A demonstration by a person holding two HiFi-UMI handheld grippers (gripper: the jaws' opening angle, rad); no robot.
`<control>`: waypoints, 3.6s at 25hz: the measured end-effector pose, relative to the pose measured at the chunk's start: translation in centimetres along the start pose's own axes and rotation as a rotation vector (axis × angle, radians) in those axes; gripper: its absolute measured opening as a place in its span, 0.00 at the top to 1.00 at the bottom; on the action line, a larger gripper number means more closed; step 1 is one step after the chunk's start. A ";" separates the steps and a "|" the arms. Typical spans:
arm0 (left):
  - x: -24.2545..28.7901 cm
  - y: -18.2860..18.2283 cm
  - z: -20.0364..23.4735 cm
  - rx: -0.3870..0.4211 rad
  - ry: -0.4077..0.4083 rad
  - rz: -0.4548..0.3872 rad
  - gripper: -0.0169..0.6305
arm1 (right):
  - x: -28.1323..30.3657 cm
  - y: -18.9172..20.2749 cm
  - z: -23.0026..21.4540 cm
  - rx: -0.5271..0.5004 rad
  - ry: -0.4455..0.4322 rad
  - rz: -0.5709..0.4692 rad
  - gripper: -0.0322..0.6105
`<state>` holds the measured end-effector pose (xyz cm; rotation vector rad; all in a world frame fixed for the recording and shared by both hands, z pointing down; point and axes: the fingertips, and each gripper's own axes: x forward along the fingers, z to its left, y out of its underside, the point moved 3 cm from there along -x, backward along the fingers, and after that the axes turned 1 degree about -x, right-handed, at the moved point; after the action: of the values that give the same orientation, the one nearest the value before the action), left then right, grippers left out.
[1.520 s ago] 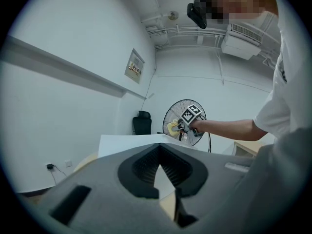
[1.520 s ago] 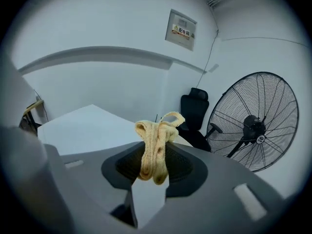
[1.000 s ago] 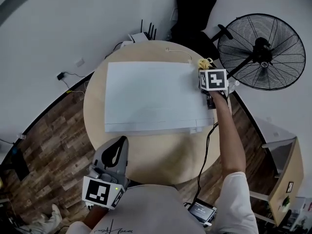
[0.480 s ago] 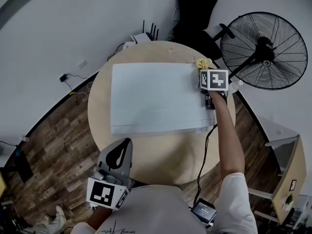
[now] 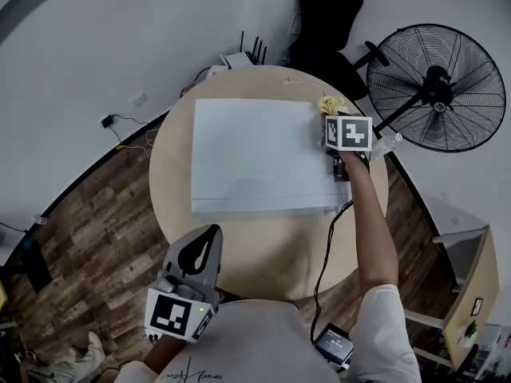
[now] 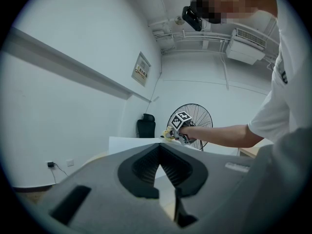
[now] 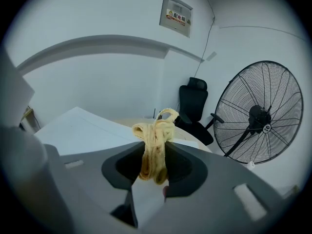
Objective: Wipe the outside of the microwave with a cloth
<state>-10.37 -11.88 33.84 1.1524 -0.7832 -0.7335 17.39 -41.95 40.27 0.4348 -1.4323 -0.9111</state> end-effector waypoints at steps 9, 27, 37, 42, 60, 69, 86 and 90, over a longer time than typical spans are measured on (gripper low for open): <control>-2.6 0.2 0.5 -0.008 -0.018 -0.013 0.99 | -0.2 -0.4 4.5 -0.025 -0.031 -0.017 0.75; -5.0 0.1 1.0 -0.019 -0.055 -0.028 0.99 | 0.5 -2.6 11.4 -0.043 -0.125 -0.037 0.75; -5.9 0.3 1.9 -0.031 -0.078 -0.039 0.99 | 1.0 -3.7 16.0 -0.038 -0.192 -0.047 0.75; -6.6 0.2 2.2 -0.034 -0.097 -0.047 0.99 | 1.1 -4.4 18.8 -0.054 -0.231 -0.054 0.75; -10.3 0.6 3.3 -0.049 -0.208 -0.061 0.99 | 0.3 -6.2 29.7 -0.106 -0.415 -0.079 0.75; -9.9 0.5 2.4 -0.040 -0.172 -0.055 0.99 | -3.2 -6.6 32.1 0.018 -0.679 -0.140 0.75; -3.8 -0.4 -4.2 -0.031 0.078 -0.050 0.99 | -7.4 -3.1 11.8 0.241 -0.482 -0.190 0.75; -2.4 0.0 -6.1 -0.022 0.126 -0.032 0.99 | -8.1 -1.0 6.4 0.259 -0.383 -0.181 0.75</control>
<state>-6.55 -6.88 32.17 1.1819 -0.6514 -0.6872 11.92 -34.82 35.17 0.6146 -1.8972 -0.9932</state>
